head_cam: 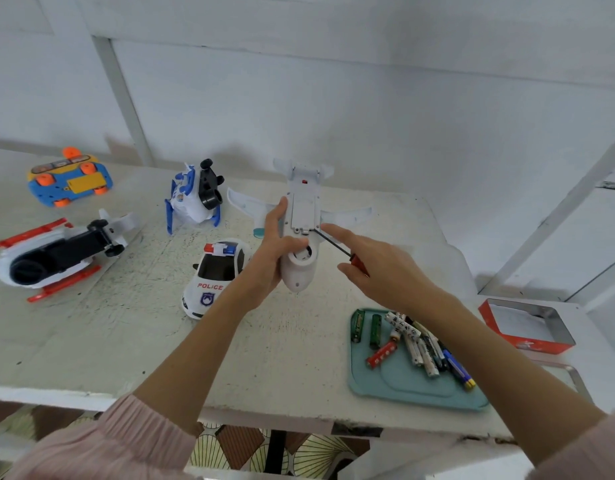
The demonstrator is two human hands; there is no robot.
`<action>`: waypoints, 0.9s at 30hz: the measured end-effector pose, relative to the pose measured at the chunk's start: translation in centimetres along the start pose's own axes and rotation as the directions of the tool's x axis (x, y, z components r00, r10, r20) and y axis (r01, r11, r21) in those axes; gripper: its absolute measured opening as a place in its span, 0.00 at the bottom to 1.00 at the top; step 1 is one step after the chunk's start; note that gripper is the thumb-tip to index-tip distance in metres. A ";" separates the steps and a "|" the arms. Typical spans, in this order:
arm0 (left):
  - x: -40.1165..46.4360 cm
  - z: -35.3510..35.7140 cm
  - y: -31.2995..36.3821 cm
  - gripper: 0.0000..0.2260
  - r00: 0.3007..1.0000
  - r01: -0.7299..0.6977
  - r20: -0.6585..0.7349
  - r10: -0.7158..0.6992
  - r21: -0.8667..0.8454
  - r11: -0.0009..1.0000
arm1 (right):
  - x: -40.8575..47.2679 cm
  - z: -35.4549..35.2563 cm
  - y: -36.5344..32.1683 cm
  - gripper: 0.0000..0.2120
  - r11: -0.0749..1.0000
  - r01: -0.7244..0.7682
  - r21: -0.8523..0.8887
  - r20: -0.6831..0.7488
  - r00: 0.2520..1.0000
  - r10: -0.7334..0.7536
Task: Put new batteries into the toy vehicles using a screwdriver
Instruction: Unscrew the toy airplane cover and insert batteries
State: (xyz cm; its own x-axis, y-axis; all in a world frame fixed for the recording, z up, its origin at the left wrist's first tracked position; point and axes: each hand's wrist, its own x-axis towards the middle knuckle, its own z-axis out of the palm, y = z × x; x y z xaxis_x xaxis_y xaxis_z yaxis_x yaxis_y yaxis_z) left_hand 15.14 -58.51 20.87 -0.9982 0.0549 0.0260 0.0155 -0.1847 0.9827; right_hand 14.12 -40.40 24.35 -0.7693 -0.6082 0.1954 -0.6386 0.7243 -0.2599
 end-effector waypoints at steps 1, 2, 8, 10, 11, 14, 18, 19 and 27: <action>-0.1 -0.1 0.0 0.39 1.000 0.008 0.000 -0.008 0.006 1.000 | 0.2 0.1 0.1 0.28 1.000 -0.001 -0.019 0.018 1.000 0.002; -0.1 -0.1 0.1 0.39 1.000 0.016 0.001 -0.016 0.018 1.000 | 0.4 0.2 0.1 0.28 1.000 -0.006 -0.031 0.037 0.999 0.007; -0.3 -0.3 0.4 0.43 0.997 0.071 0.027 -0.075 0.138 0.988 | 1.2 0.4 -0.1 0.29 1.000 -0.003 0.001 0.156 0.988 0.003; -0.3 -0.2 0.4 0.42 0.996 0.076 0.030 -0.082 0.154 0.985 | 1.4 0.5 0.0 0.28 1.000 -0.013 0.015 0.162 0.987 0.010; -0.3 -0.2 0.5 0.40 0.996 0.075 0.027 -0.081 0.165 0.983 | 1.4 0.5 0.1 0.28 1.000 -0.018 0.021 0.162 0.987 0.015; -0.2 -0.2 0.2 0.37 0.998 0.041 0.032 -0.049 0.216 0.975 | 1.4 0.6 0.5 0.28 0.996 -0.040 0.080 0.177 0.984 0.026; -0.2 -0.1 -0.1 0.36 0.999 -0.002 0.052 -0.013 0.280 0.960 | 1.3 0.7 0.9 0.28 0.984 -0.059 0.167 0.178 0.984 0.029; -0.2 0.0 -0.1 0.36 0.999 -0.006 0.053 -0.010 0.298 0.955 | 1.3 0.7 0.9 0.28 0.981 -0.062 0.182 0.177 0.984 0.030; -0.1 0.3 -0.3 0.36 0.997 -0.022 0.081 -0.005 0.330 0.944 | 1.2 0.6 1.3 0.28 0.973 -0.088 0.212 0.181 0.982 0.049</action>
State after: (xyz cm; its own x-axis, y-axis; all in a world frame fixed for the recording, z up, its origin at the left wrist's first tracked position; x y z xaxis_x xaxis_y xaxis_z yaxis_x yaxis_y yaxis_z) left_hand 15.24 -58.14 20.67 -0.9901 0.1354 0.0358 0.0559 0.1478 0.9874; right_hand 12.41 -40.37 23.64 -0.7840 -0.6207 0.0079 -0.5505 0.6894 -0.4708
